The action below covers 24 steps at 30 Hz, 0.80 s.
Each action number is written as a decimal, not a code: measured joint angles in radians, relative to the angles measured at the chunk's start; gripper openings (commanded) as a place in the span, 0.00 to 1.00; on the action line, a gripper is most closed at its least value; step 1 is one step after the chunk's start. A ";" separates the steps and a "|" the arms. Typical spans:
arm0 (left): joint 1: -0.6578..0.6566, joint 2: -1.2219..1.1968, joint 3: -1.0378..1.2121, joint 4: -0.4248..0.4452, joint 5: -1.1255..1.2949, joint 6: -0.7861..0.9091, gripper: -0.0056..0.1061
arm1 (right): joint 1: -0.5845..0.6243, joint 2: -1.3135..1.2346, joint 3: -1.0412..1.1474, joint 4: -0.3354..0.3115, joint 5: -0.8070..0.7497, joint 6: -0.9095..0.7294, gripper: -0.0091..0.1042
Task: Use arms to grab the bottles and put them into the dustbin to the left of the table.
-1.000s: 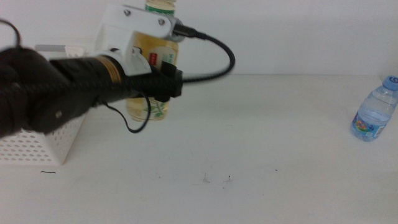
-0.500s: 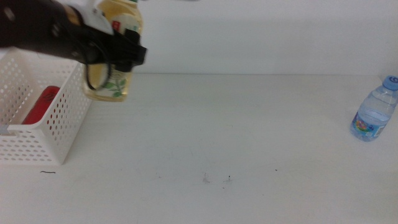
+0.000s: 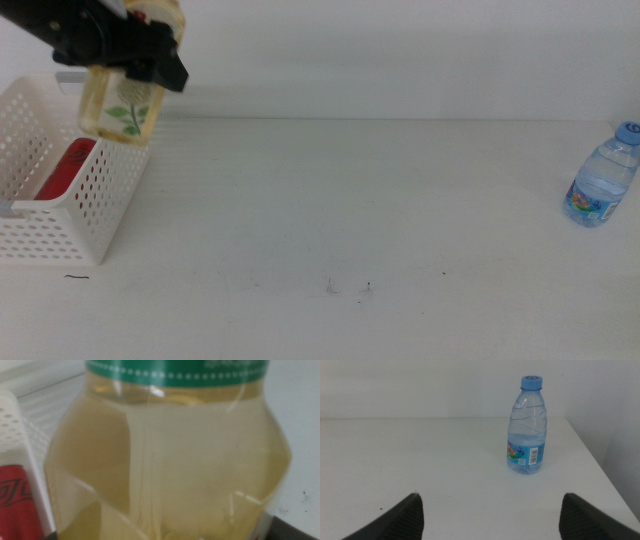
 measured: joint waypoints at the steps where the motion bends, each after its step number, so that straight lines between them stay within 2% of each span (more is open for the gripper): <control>1: 0.009 0.012 -0.024 -0.002 0.014 0.004 0.22 | 0.000 0.000 0.000 0.000 0.000 0.000 0.83; 15: 0.203 0.179 -0.258 0.058 0.168 0.018 0.22 | 0.000 0.000 0.000 0.000 0.000 0.000 0.83; 24: 0.290 0.292 -0.270 0.120 0.168 0.034 0.22 | 0.000 0.000 0.000 0.000 0.000 0.000 0.83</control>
